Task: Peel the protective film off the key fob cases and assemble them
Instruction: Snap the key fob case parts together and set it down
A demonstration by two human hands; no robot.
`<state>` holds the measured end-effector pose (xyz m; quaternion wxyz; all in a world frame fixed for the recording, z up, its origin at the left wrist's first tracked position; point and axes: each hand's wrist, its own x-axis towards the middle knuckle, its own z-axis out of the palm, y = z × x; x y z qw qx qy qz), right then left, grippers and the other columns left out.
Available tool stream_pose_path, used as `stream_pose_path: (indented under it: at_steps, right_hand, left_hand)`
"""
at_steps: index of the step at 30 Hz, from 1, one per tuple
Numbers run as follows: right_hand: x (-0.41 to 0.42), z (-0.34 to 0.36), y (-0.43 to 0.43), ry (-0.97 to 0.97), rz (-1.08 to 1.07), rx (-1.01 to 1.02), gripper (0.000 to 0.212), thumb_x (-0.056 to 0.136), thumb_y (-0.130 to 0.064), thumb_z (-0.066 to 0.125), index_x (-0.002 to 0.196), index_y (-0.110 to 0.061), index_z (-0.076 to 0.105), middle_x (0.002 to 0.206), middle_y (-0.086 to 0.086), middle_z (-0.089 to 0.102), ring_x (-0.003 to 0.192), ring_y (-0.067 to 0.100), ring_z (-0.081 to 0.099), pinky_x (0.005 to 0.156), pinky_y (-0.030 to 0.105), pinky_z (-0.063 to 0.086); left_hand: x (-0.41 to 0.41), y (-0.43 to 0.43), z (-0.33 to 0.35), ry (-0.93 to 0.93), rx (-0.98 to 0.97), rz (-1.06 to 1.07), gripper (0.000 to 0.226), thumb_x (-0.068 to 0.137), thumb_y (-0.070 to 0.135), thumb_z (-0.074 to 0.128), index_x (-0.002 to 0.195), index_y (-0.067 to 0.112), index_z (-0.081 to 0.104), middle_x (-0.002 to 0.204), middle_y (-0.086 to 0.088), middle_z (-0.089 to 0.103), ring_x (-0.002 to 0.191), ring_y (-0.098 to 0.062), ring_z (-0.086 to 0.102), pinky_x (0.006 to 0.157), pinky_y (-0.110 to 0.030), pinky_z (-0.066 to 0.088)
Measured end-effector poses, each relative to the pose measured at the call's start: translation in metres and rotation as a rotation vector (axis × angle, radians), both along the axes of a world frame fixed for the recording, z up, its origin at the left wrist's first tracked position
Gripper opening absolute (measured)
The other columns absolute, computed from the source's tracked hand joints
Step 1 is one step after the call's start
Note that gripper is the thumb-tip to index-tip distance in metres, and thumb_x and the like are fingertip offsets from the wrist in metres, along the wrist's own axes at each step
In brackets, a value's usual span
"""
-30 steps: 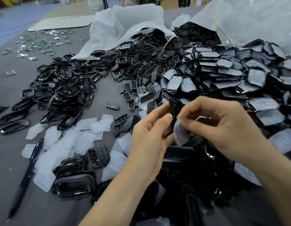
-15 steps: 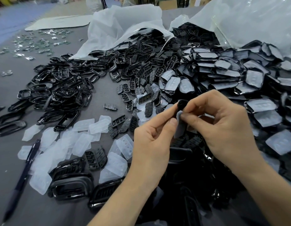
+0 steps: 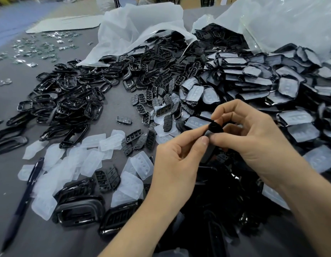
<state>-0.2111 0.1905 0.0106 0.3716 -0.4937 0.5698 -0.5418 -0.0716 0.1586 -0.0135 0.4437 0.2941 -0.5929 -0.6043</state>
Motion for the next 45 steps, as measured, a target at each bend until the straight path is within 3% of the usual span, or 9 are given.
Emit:
stream_pose_path:
  at_steps: [4, 11, 15, 20, 22, 25, 28, 32, 45]
  right_hand:
    - [-0.001, -0.001, 0.002, -0.004, 0.048, 0.025, 0.028, 0.062, -0.018, 0.085, 0.083, -0.029, 0.069, 0.079, -0.009, 0.064, 0.067, 0.009, 0.051, 0.064, 0.017, 0.047]
    - [0.001, -0.003, 0.001, -0.043, 0.026, 0.028, 0.029, 0.055, -0.039, 0.075, 0.082, -0.029, 0.071, 0.079, -0.005, 0.065, 0.068, 0.011, 0.053, 0.060, 0.017, 0.048]
    - [0.003, -0.005, 0.000, -0.048, 0.042, 0.019, 0.024, 0.064, -0.022, 0.084, 0.082, -0.029, 0.070, 0.078, -0.004, 0.066, 0.067, 0.013, 0.053, 0.058, 0.016, 0.047]
    - [0.006, -0.008, 0.000, -0.116, 0.054, 0.004, 0.022, 0.073, -0.010, 0.071, 0.085, -0.029, 0.073, 0.086, -0.005, 0.069, 0.075, 0.021, 0.051, 0.065, 0.023, 0.048]
    - [0.006, -0.008, 0.001, -0.160, 0.064, 0.013, 0.020, 0.072, -0.013, 0.071, 0.085, -0.028, 0.073, 0.084, -0.004, 0.069, 0.075, 0.024, 0.052, 0.063, 0.028, 0.048]
    - [0.008, -0.007, 0.001, -0.185, 0.044, -0.014, 0.016, 0.074, -0.013, 0.075, 0.083, -0.026, 0.073, 0.082, 0.003, 0.067, 0.065, 0.021, 0.052, 0.049, 0.017, 0.043]
    - [0.008, -0.007, 0.000, -0.193, -0.040, -0.058, 0.016, 0.076, -0.012, 0.073, 0.080, -0.028, 0.073, 0.077, -0.002, 0.068, 0.058, 0.008, 0.055, 0.046, 0.015, 0.042]
    - [0.002, -0.006, -0.001, -0.174, -0.138, -0.117, 0.025, 0.084, -0.005, 0.068, 0.079, -0.030, 0.072, 0.073, -0.009, 0.068, 0.054, 0.008, 0.055, 0.047, 0.017, 0.045]
    - [0.001, -0.009, -0.002, -0.021, -0.157, -0.149, 0.027, 0.088, -0.002, 0.064, 0.083, -0.029, 0.071, 0.084, -0.005, 0.070, 0.058, 0.010, 0.059, 0.052, 0.018, 0.049]
  left_hand:
    - [0.001, 0.001, 0.001, -0.025, -0.035, 0.029, 0.032, 0.092, -0.002, 0.056, 0.091, 0.028, 0.069, 0.077, 0.016, 0.073, 0.077, 0.003, 0.069, 0.068, -0.009, 0.050]
    - [0.002, 0.001, 0.003, -0.117, -0.169, 0.077, 0.032, 0.093, 0.001, 0.055, 0.091, 0.031, 0.065, 0.064, 0.024, 0.066, 0.061, 0.012, 0.059, 0.058, -0.002, 0.041]
    - [0.002, 0.000, -0.001, -0.104, -0.179, 0.096, 0.027, 0.094, 0.003, 0.056, 0.094, 0.029, 0.067, 0.058, 0.021, 0.063, 0.053, 0.008, 0.054, 0.054, -0.003, 0.038]
    - [0.003, 0.000, -0.002, -0.071, -0.168, 0.081, 0.024, 0.089, 0.016, 0.055, 0.100, 0.037, 0.056, 0.046, 0.002, 0.048, 0.039, -0.005, 0.027, 0.040, -0.016, 0.023]
    - [0.004, 0.000, -0.002, -0.077, -0.178, 0.079, 0.024, 0.090, 0.018, 0.055, 0.101, 0.038, 0.052, 0.053, 0.001, 0.061, 0.038, -0.017, 0.039, 0.039, -0.023, 0.033]
    - [0.003, 0.004, 0.002, -0.034, -0.119, 0.050, 0.022, 0.092, 0.017, 0.054, 0.104, 0.036, 0.052, 0.077, -0.001, 0.074, 0.054, -0.026, 0.066, 0.047, -0.039, 0.056]
    - [0.003, 0.004, 0.003, 0.066, 0.006, 0.011, 0.018, 0.092, 0.016, 0.050, 0.108, 0.023, 0.054, 0.081, -0.005, 0.074, 0.055, -0.021, 0.069, 0.047, -0.026, 0.053]
    - [0.004, -0.001, 0.005, 0.155, 0.065, 0.004, 0.017, 0.095, 0.005, 0.050, 0.108, 0.012, 0.059, 0.078, -0.004, 0.073, 0.062, -0.018, 0.071, 0.057, -0.024, 0.056]
    - [0.002, -0.004, 0.001, 0.106, 0.030, 0.019, 0.030, 0.093, -0.010, 0.050, 0.099, 0.017, 0.062, 0.076, 0.003, 0.074, 0.064, -0.012, 0.071, 0.061, -0.018, 0.055]
